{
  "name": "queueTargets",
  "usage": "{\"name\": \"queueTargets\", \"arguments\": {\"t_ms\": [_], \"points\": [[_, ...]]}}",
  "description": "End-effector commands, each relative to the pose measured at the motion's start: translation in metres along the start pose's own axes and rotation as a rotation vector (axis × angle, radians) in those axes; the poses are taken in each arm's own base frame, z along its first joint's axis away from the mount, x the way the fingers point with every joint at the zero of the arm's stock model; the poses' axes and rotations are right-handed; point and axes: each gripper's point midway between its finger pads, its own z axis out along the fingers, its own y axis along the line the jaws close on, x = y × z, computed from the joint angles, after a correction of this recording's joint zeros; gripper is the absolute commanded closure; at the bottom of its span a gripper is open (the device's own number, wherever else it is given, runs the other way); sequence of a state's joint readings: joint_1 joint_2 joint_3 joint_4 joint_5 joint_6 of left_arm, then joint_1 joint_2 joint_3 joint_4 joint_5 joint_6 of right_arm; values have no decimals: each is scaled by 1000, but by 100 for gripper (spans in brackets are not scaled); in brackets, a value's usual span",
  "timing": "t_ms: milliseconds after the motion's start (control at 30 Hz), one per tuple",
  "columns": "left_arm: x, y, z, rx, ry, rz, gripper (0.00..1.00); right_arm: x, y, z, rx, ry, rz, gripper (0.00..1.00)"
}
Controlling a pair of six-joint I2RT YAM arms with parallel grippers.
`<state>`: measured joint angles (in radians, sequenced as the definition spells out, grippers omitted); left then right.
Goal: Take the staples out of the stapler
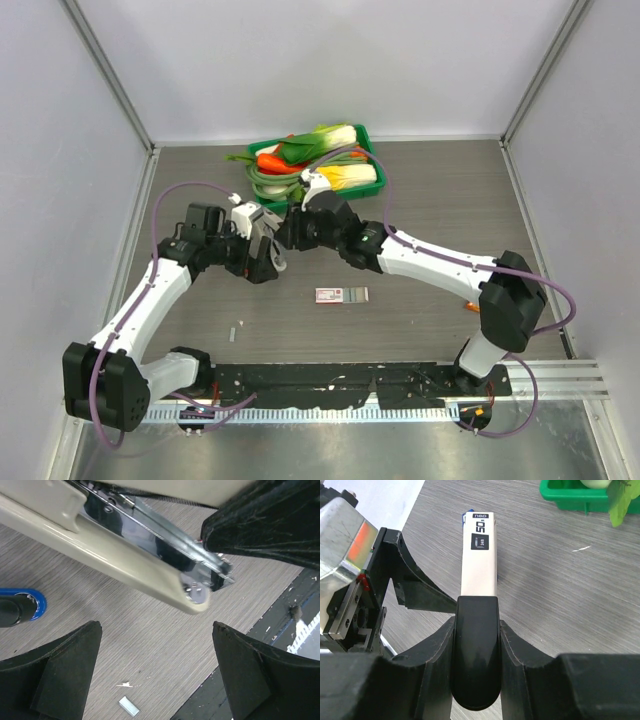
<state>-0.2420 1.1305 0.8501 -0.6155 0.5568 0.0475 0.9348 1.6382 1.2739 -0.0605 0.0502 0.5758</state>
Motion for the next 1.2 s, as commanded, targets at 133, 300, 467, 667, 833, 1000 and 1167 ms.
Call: {"name": "queueTargets", "arguments": {"t_ms": [133, 300, 467, 667, 833, 1000, 1167], "points": [[-21, -7, -2, 35, -77, 57, 3, -67, 50, -35, -176, -218, 92, 99], [-27, -18, -3, 94, -102, 58, 3, -71, 54, -42, -199, -230, 117, 99], [-26, -19, -2, 103, -102, 80, 4, -71, 59, -46, -229, -231, 143, 99], [-32, -21, -6, 106, -126, 107, 14, -65, 68, -48, -286, -205, 172, 99], [-35, -24, -9, 114, -151, 129, 34, -60, 71, -50, -311, -192, 200, 99], [-30, -27, -11, 132, -130, 156, 65, -61, 71, -54, -316, -196, 198, 99], [-27, -28, -17, 118, -129, 200, 67, -63, 68, -54, -302, -202, 187, 99]]}}
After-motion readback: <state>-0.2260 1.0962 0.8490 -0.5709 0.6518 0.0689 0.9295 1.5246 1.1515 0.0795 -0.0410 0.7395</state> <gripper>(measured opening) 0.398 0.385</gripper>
